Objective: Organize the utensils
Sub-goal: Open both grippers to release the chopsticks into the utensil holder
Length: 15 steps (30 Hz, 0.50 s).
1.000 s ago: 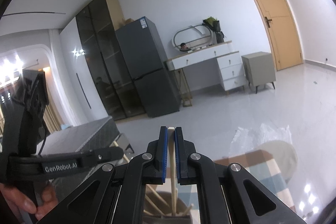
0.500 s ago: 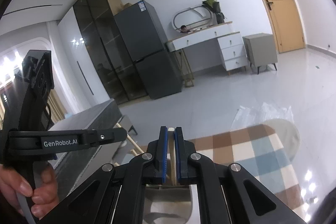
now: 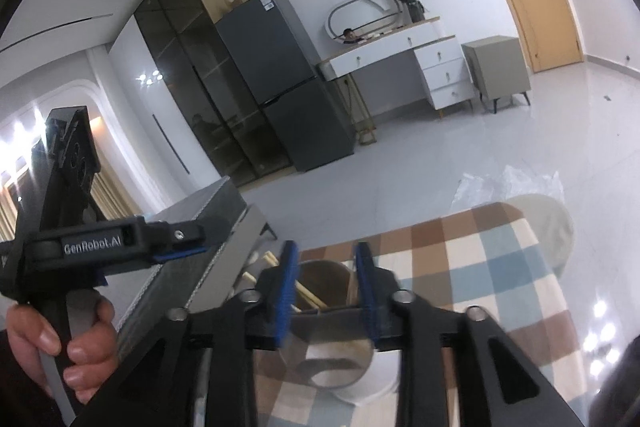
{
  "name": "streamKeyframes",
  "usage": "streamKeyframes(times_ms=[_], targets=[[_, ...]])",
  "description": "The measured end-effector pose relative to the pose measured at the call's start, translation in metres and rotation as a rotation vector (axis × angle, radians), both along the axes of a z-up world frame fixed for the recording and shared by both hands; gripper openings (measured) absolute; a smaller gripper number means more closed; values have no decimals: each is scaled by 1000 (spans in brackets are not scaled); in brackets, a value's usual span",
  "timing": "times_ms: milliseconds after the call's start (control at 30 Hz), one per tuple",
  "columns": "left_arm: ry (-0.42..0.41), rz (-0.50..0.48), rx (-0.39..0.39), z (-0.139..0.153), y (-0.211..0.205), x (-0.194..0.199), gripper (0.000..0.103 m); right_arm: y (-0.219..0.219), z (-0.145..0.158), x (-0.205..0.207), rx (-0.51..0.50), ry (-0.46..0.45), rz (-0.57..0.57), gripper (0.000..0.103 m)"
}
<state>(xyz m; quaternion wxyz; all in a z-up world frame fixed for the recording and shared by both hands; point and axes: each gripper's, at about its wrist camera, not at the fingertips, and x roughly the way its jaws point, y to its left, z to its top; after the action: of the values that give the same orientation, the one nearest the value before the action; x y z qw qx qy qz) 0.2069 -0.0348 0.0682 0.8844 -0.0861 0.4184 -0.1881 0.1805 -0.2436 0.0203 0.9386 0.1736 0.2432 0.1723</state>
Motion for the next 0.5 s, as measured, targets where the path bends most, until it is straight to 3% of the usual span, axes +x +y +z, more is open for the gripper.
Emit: streamKeyframes(times_ms=[100,200,333,400,500], targets=[[-20,20,23,7,3,-12,50,-6,4,-16,8,-7,-15,48],[-54,49,44,12,7,-28,66,-14,10,-29,48,-3,-8,52],[-85,68,40,19,10,-48,68,-16,25,-44,42,-25,-10,53],[-95,82,42,21,13,-56,69,-15,33,-53,35,-47,-10,59],[-113,103,48,23,16,-67,77,-12,43,-68,19,-73,3,63]])
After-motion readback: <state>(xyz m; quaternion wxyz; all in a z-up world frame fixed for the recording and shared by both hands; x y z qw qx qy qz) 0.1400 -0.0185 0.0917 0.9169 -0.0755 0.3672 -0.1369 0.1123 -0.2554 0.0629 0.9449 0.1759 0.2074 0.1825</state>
